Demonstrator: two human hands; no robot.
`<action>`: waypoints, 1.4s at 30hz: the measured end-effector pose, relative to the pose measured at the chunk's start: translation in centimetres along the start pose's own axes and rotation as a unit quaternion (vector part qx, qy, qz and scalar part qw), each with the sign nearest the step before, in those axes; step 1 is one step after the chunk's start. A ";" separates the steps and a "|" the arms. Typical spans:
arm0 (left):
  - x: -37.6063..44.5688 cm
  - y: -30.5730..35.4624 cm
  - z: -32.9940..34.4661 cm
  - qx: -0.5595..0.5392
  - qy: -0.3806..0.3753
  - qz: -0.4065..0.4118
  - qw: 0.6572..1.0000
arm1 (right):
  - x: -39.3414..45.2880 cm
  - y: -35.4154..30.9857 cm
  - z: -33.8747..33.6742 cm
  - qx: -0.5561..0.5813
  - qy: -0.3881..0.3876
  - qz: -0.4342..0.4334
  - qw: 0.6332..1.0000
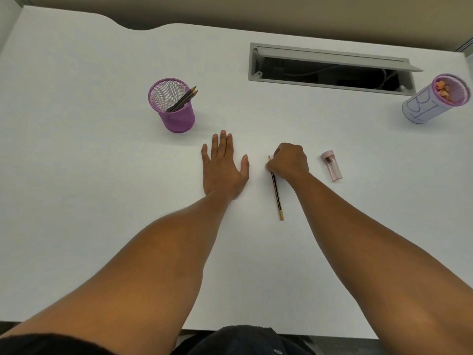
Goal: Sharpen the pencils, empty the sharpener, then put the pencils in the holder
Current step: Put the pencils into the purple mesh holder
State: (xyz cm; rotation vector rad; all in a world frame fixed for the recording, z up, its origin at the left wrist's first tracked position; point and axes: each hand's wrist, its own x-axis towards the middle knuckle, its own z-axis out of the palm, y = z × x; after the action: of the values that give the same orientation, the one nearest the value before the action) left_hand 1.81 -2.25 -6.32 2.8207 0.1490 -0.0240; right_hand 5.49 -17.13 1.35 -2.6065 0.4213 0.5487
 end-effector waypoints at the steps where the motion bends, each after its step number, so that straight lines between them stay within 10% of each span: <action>1: 0.0 0.0 0.0 0.000 0.000 -0.001 1.000 | 0.0 0.0 0.1 -0.001 0.001 -0.001 1.000; 17: 0.0 0.0 -0.1 0.010 -0.005 0.000 1.000 | 0.2 -6.1 -3.1 0.055 0.076 -0.114 0.989; 33: 0.1 0.1 -0.3 0.018 -0.004 -0.011 1.000 | -3.7 -18.0 -8.9 0.373 0.232 -0.250 0.863; 42: -0.1 0.4 -1.8 0.018 -0.050 -0.001 0.999 | -2.1 -19.7 -5.4 0.298 0.176 -0.246 0.906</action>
State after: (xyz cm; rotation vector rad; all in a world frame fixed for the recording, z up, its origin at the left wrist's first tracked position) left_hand 1.71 -2.06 -4.45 2.8479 0.1287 -0.1706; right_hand 12.71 -2.39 13.77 -2.0778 0.0100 -0.2063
